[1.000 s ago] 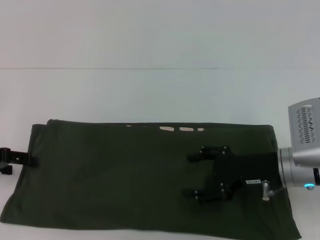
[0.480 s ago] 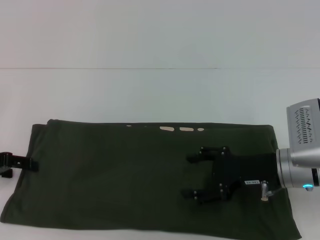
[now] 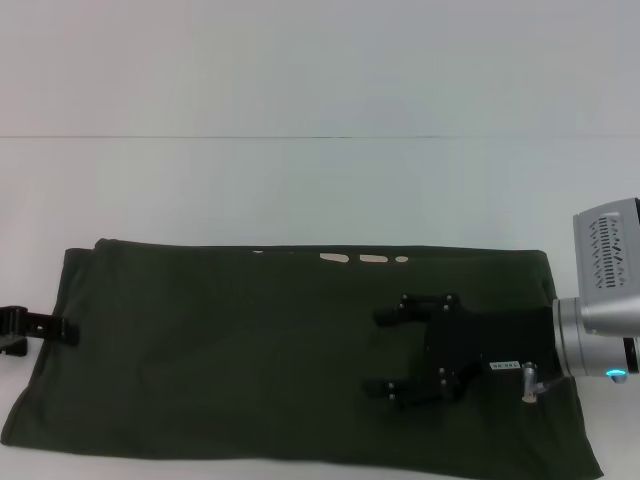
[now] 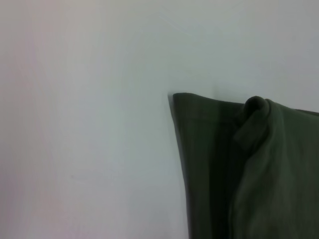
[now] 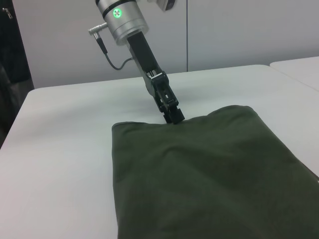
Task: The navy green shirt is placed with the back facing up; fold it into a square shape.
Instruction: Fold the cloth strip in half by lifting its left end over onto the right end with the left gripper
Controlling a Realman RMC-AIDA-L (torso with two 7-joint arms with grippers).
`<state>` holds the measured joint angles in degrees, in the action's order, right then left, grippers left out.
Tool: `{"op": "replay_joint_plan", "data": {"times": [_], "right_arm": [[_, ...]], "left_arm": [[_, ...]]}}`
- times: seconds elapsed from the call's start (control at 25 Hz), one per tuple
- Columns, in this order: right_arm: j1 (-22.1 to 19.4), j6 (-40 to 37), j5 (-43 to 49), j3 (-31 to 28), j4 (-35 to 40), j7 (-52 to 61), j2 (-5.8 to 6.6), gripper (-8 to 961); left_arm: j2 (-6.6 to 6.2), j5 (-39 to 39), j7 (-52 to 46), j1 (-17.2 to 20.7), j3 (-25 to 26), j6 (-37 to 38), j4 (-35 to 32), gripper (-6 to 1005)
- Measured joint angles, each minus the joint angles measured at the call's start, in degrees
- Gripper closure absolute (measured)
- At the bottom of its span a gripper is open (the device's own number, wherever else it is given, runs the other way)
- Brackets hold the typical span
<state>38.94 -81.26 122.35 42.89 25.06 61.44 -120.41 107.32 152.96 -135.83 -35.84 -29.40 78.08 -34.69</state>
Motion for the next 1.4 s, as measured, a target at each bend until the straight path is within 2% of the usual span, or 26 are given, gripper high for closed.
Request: {"op": "replay_joint_plan", "data": {"times": [0.64, 1.12, 1.4], "right_arm": [[0.0, -0.05, 0.11, 0.0, -0.46, 0.0, 0.07, 38], [0.0, 0.14, 0.27, 0.01, -0.57, 0.0, 0.09, 37], [0.0, 0.19, 0.26, 0.09, -0.55, 0.0, 0.09, 37]], "left_arm": [[0.28, -0.32, 0.12, -0.58, -0.14, 2.32, 0.77, 90], [2.06, -0.45, 0.0, -1.89, 0.11, 3.72, 1.29, 90], [2.32, -0.51, -0.14, -2.61, 0.16, 3.59, 2.39, 90]]}}
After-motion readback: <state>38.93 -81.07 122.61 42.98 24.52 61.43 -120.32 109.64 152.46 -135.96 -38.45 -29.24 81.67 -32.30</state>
